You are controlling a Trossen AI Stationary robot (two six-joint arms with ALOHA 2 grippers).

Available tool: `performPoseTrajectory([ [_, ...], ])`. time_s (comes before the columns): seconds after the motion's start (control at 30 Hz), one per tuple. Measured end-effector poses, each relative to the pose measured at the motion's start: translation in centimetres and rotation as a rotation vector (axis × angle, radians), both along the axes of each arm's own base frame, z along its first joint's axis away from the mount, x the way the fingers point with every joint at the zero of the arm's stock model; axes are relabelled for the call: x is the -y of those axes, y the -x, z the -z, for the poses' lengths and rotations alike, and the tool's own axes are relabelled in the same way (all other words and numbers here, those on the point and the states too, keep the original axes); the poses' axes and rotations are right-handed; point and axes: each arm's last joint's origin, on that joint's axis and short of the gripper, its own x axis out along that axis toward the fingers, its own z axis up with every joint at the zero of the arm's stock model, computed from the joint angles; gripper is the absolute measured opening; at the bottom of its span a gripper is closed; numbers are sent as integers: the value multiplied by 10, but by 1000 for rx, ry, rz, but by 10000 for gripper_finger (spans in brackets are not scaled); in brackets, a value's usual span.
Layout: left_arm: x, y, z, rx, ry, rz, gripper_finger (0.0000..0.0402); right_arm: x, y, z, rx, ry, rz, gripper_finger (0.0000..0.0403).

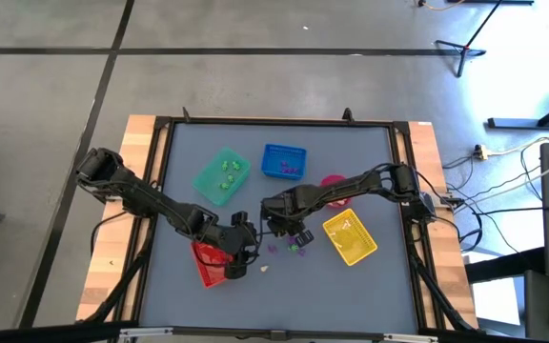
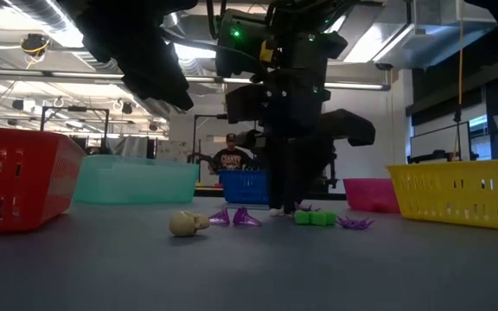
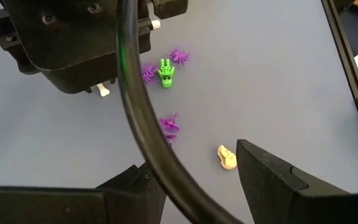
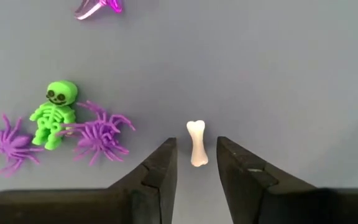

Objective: Sort Halloween decoration
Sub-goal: Put the white bone toy into the yellow bin

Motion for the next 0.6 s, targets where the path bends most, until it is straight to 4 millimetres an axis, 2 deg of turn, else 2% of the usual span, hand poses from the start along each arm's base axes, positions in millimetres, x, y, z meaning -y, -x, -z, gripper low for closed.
performPoseTrajectory([
  [0.6, 0, 0, 0, 1, 0, -1, 164, 1, 6, 8, -14, 2, -5, 105],
])
